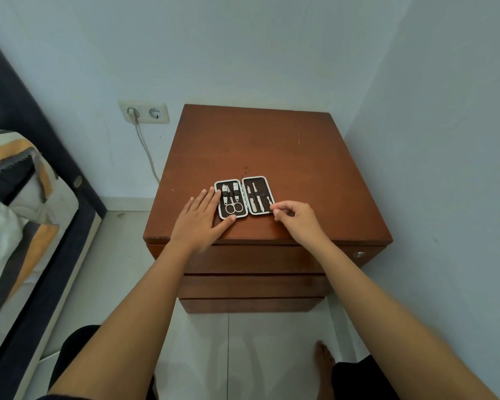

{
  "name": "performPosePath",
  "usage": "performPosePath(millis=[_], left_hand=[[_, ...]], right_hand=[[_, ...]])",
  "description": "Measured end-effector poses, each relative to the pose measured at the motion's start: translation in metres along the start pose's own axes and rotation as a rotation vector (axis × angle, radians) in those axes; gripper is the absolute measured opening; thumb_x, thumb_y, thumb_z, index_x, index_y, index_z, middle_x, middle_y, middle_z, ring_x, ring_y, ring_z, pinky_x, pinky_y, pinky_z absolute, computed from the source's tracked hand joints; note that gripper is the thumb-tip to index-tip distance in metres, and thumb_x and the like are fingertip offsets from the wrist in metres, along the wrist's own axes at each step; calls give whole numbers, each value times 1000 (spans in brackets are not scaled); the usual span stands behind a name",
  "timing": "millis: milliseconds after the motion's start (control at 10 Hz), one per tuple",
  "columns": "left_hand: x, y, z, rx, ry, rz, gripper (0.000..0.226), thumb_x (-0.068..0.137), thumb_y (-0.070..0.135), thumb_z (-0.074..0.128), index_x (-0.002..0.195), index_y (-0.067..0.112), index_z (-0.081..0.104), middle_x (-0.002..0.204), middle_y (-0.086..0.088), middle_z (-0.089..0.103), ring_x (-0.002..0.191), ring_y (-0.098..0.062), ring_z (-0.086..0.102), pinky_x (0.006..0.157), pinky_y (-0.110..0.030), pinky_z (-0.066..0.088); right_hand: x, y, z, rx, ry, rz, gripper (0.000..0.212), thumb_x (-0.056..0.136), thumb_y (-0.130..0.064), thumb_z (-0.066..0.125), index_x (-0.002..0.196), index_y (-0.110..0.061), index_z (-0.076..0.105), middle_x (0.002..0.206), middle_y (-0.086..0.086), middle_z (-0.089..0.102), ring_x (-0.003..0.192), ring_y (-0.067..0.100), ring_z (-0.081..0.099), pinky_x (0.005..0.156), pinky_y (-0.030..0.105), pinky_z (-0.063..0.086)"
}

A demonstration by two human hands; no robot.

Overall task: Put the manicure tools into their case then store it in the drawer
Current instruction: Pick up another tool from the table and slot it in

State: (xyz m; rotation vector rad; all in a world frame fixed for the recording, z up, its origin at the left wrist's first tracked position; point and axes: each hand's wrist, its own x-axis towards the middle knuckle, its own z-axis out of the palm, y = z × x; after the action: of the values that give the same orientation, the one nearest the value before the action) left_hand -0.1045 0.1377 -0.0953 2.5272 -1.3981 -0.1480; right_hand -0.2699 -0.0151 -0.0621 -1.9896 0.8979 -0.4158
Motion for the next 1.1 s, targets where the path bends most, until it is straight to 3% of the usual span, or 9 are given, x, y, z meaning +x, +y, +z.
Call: performPosePath(millis=[200,300,500,700,800,900,1100], left_hand=[[-1,1,0,-4,6,-3,75,91,63,23,150,22,3,159,3,2,145,-10,-3,116,-31,-4],[-1,0,0,-8,5,-2,75,91,63,23,150,22,3,159,3,2,145,-10,-3,117,-31,-4],[0,0,0,-8,4,-1,75,90,64,22,150,22,3,159,2,2,145,-10,-3,117,-32,-4],[0,1,0,-11,2,-2,75,90,64,23,150,22,3,159,2,2,145,-10,-3,117,-31,-4],[0,1,-1,-12,0,-4,75,90,64,22,150,22,3,159,2,2,145,-10,-3,117,-31,-4],[0,0,0,-14,6,-3,75,90,64,23,150,22,3,159,3,2,145,-10,-3,117,-31,-3],[0,0,1,-6,9,-2,75,90,64,22,150,22,4,159,2,2,145,-10,-3,117,-32,-3]], right_hand=[[11,-7,-5,-90,-120,4,17,91,-14,54,102,-14,68,65,-10,60,70,1,52,62,13,37],[12,-4,-6,-54,-132,14,17,91,-13,54,101,-15,68,65,-9,60,76,7,55,68,16,40],[8,1,-8,0,-185,7,17,91,-11,54,100,-13,68,66,-6,60,71,2,54,74,17,40],[15,-3,-12,-50,-195,-1,17,91,-13,54,103,-14,66,67,-8,61,76,8,55,77,25,40],[15,-4,-13,-87,-151,-26,19,89,-15,58,107,-15,63,71,-5,63,72,4,53,68,18,40],[10,-1,-8,-225,-95,-121,22,89,-20,58,110,-18,65,79,-1,58,72,8,50,66,19,39],[2,5,3,-634,-32,-287,40,94,-35,44,132,-21,48,111,0,50,105,18,42,84,35,44]])
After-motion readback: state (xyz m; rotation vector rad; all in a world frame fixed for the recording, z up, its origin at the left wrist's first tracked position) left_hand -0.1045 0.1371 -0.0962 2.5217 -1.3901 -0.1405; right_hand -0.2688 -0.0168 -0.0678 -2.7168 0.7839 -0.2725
